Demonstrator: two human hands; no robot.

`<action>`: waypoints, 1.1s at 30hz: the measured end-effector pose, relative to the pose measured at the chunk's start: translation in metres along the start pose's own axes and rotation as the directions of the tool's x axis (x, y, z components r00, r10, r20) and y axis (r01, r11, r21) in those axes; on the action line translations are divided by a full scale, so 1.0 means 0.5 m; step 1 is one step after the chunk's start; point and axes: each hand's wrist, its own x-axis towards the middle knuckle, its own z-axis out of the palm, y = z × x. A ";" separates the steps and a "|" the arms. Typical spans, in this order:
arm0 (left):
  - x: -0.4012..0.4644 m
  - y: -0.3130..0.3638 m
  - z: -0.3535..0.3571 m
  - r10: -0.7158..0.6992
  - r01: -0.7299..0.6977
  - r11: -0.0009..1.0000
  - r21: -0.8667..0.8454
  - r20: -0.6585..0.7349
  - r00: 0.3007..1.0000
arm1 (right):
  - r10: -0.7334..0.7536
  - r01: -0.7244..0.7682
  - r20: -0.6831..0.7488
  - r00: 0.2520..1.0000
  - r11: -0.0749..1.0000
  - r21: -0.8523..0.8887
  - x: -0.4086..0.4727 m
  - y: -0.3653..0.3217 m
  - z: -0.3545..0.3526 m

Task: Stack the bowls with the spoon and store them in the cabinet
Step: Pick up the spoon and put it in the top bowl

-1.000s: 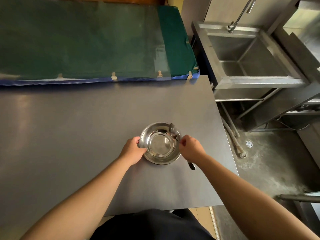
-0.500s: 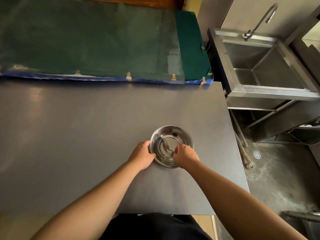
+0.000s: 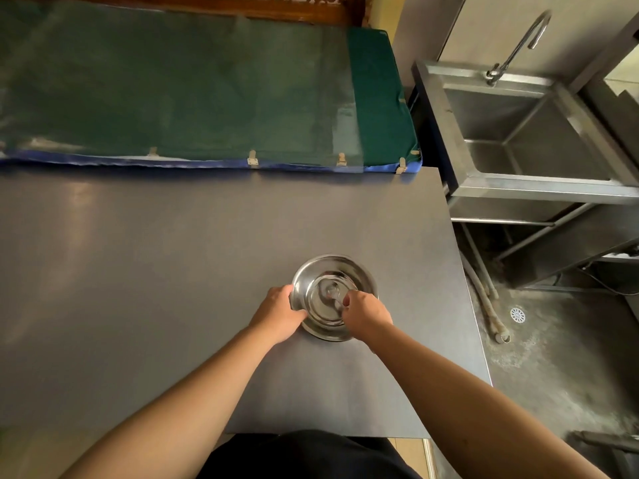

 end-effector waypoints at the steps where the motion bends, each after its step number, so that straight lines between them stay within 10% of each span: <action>1: 0.001 0.003 0.002 -0.012 0.012 1.000 0.008 -0.002 1.000 | -0.004 0.004 0.006 1.000 1.000 0.000 0.000 0.001 -0.002; 18: 0.007 0.057 0.012 -0.033 0.052 0.988 0.146 -0.131 0.991 | -0.253 0.250 -0.088 0.963 0.967 -0.051 0.036 0.066 -0.067; 33: 0.049 0.032 0.007 0.016 -0.012 0.991 0.136 -0.029 0.999 | 0.158 -0.136 -0.044 0.987 0.938 0.318 -0.001 0.070 -0.056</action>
